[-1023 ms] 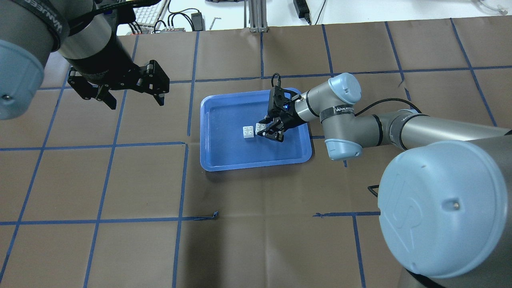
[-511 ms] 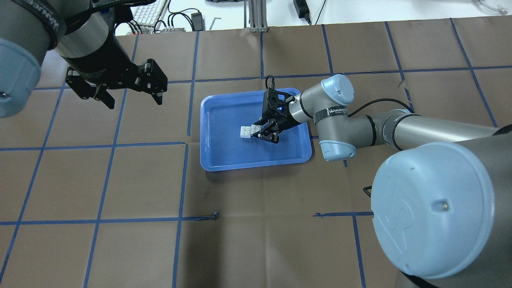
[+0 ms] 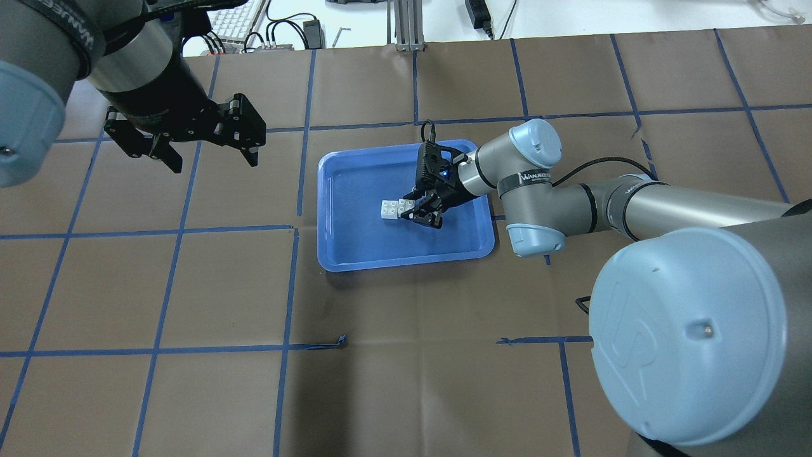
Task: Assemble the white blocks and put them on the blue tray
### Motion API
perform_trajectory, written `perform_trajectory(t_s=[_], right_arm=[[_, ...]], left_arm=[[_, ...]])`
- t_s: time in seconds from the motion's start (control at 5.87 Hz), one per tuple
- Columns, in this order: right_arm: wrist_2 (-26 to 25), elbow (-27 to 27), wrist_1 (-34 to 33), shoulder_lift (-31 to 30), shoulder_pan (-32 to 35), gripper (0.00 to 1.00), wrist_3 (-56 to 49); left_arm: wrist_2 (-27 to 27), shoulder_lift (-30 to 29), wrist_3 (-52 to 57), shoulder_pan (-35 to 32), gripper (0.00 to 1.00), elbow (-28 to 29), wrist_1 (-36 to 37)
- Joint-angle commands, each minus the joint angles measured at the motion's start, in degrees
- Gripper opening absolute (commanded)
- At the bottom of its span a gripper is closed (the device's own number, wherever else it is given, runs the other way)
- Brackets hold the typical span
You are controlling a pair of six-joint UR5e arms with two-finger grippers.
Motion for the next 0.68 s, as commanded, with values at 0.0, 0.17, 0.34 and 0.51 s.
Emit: perform_trajectory(t_s=[0.0, 0.17, 0.34, 0.51], right_arm=[[0.0, 0.1, 0.1, -0.1, 0.0, 0.22, 0.1], [0.1, 0.1, 0.1, -0.1, 0.0, 0.23, 0.1], [0.2, 0.1, 0.0, -0.1, 0.0, 0.37, 0.2], [0.7, 0.0, -0.2, 0.0, 0.0, 0.57, 0.1]], left_arm=[[-0.8, 0.0, 0.0, 0.1, 0.99, 0.0, -0.2], [-4.2, -0.1, 0.0, 0.6, 0.99, 0.0, -0.2], [-3.9, -0.4, 2.5, 0.6, 0.99, 0.0, -0.3], [-3.8, -0.5, 5.0, 0.7, 0.99, 0.4, -0.4]])
